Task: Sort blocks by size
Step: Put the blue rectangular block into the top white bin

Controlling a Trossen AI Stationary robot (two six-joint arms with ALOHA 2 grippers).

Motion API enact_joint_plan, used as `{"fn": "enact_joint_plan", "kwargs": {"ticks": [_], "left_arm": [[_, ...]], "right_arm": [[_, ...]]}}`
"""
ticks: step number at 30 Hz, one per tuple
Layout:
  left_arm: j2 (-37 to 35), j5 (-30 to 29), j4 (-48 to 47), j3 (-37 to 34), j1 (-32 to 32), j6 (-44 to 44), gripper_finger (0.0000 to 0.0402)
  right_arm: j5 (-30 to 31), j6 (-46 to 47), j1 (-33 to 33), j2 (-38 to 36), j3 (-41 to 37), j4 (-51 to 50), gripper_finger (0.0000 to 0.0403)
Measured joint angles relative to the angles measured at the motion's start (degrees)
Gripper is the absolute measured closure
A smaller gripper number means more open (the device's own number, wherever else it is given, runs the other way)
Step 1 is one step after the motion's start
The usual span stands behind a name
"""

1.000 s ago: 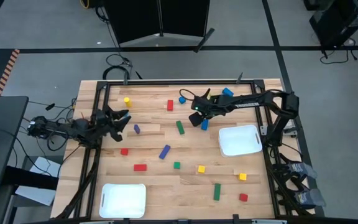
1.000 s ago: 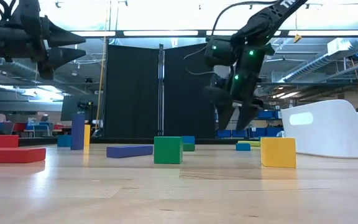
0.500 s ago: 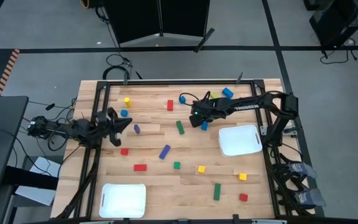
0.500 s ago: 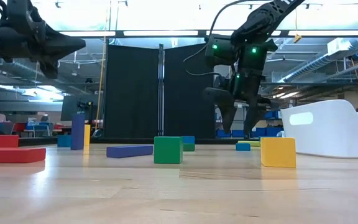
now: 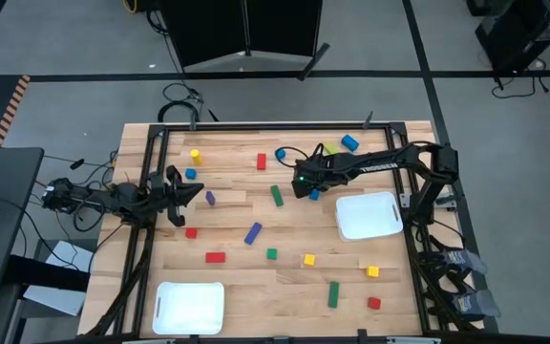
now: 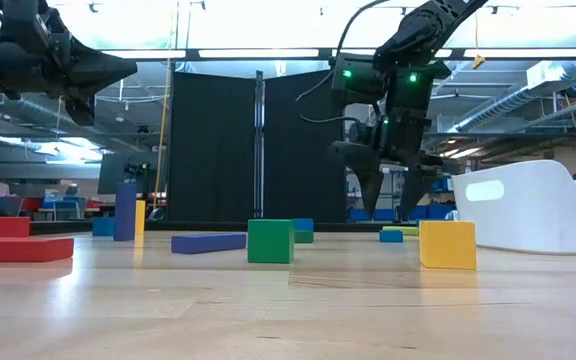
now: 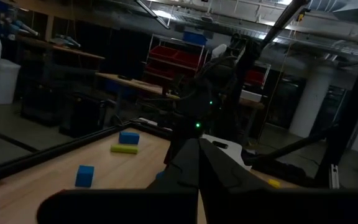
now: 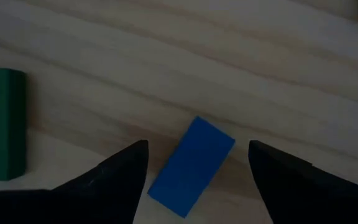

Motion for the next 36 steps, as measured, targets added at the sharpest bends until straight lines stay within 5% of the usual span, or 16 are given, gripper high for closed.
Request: {"fn": "enact_joint_plan", "kwargs": {"ticks": [23,36], "left_arm": [[0.0,0.0,0.1,0.0,0.0,0.22,0.0395],[0.0,-0.15,0.09,0.0,0.0,0.26,0.0395]], "right_arm": [[-1.37,4.15,1.24,7.92,0.15,1.97,0.0136],[-1.08,0.26,2.14,7.76,0.04,2.72,0.0263]]}}
